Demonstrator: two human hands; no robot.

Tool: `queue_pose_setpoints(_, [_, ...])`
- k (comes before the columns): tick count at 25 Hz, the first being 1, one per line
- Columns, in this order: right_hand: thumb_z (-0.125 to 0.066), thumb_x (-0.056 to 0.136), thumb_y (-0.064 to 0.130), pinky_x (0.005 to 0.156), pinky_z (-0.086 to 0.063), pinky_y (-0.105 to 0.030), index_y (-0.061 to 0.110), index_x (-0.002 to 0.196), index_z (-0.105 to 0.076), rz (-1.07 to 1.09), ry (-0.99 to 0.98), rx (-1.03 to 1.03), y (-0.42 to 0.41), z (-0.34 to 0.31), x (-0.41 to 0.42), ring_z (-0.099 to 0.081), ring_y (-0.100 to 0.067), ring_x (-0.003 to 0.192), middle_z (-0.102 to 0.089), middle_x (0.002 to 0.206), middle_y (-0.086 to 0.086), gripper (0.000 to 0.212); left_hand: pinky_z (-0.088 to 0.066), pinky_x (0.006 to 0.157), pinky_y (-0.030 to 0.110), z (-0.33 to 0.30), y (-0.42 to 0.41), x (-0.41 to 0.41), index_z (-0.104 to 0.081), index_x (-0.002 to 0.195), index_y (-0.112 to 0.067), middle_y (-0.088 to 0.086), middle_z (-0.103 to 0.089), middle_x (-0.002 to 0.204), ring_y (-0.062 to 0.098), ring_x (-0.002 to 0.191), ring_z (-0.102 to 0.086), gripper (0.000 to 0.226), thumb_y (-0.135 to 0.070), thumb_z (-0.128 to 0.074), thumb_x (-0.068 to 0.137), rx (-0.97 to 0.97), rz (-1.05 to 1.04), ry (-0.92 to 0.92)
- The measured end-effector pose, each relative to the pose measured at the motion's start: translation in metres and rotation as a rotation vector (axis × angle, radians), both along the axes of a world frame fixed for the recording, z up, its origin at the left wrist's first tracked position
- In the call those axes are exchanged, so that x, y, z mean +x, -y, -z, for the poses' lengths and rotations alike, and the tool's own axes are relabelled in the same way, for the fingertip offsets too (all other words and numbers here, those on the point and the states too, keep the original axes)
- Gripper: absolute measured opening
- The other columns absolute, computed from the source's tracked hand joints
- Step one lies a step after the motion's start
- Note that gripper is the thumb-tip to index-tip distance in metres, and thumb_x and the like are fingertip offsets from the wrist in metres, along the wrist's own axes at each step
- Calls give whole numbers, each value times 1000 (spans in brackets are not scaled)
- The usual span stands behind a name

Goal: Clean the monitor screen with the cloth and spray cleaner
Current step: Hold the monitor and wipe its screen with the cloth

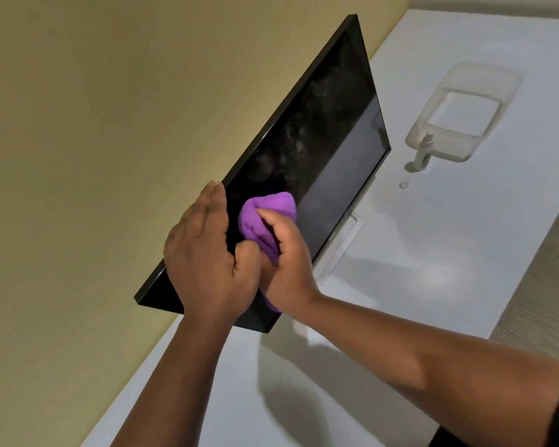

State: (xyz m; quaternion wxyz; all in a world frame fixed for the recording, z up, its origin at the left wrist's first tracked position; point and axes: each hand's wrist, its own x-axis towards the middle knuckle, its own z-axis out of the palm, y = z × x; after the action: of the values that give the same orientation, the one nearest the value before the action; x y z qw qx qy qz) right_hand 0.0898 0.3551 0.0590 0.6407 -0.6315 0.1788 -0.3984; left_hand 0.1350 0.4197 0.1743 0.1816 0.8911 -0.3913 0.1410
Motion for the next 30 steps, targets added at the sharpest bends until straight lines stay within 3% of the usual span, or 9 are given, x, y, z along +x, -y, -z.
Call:
queue_pose_setpoints(3, [-58, 79, -18, 80, -52, -25, 4, 117, -60, -31, -139, -29, -6, 28, -22, -61, -16, 99, -63, 109, -7, 44, -41, 110, 50, 1, -1, 0, -49, 150, -3, 15, -50, 155, 33, 140, -51, 80, -32, -36, 76, 15, -2, 22])
queue_pose_setpoints(6, [-50, 83, -18, 72, -50, -20, 14, 100, -56, 165, -373, 255, 14, 45, -30, -57, -21, 87, -58, 96, -2, 37, -42, 109, 52, 3, -1, 1, -49, 149, -3, 15, -52, 153, 34, 139, -52, 80, -31, -38, 75, 21, -3, 47])
queue_pose_setpoints(10, [-56, 94, -6, 71, -50, -12, 41, 102, -54, 265, -178, 311, 27, 20, -6, -59, -5, 92, -59, 103, 3, 48, -44, 106, 53, 3, 0, 1, -51, 147, -2, 16, -54, 151, 36, 136, -54, 79, -30, -39, 75, -1, -2, 61])
queue_pose_setpoints(13, [-57, 90, -9, 78, -56, -27, 25, 114, -58, 57, -108, 183, -1, 26, -18, -60, -18, 98, -59, 109, -8, 42, -45, 104, 55, 3, 0, 1, -52, 147, -1, 17, -55, 150, 37, 135, -55, 78, -29, -39, 75, 3, 12, 67])
queue_pose_setpoints(15, [-52, 89, -15, 78, -54, -25, 17, 112, -56, -11, -200, 152, -11, 44, -37, -59, -24, 97, -59, 107, -8, 40, -46, 103, 56, 3, -1, 2, -52, 146, -1, 17, -56, 149, 37, 134, -56, 77, -29, -40, 75, 2, 15, 72])
queue_pose_setpoints(19, [-52, 102, 5, 74, -47, -14, 34, 120, -47, 188, -455, 506, 31, 58, -29, -57, -16, 100, -53, 108, 9, 35, -45, 105, 52, 3, 2, 0, -53, 146, -6, 13, -57, 149, 34, 132, -57, 76, -27, -45, 74, -14, -28, 33])
queue_pose_setpoints(22, [-57, 102, 20, 70, -47, -15, 31, 140, -41, 265, -446, 494, 54, 52, -9, -57, -8, 97, -52, 109, 19, 43, -45, 105, 51, 2, 4, 0, -53, 146, -7, 12, -57, 149, 33, 131, -58, 74, -25, -48, 74, -19, -42, 20])
queue_pose_setpoints(28, [-54, 102, 11, 66, -48, -12, 15, 130, -50, 117, -619, 402, 0, 82, -36, -60, -18, 94, -55, 105, 1, 28, -45, 103, 52, 2, 5, -4, -53, 145, -7, 13, -58, 147, 35, 128, -59, 75, -27, -46, 74, -13, -46, 34])
queue_pose_setpoints(30, [-47, 104, 7, 73, -47, -22, 10, 137, -49, 152, -658, 431, 10, 88, -37, -60, -22, 99, -55, 110, -3, 33, -44, 104, 50, 3, 4, -3, -53, 145, -6, 13, -58, 148, 35, 129, -59, 75, -26, -48, 73, -16, -44, 38])
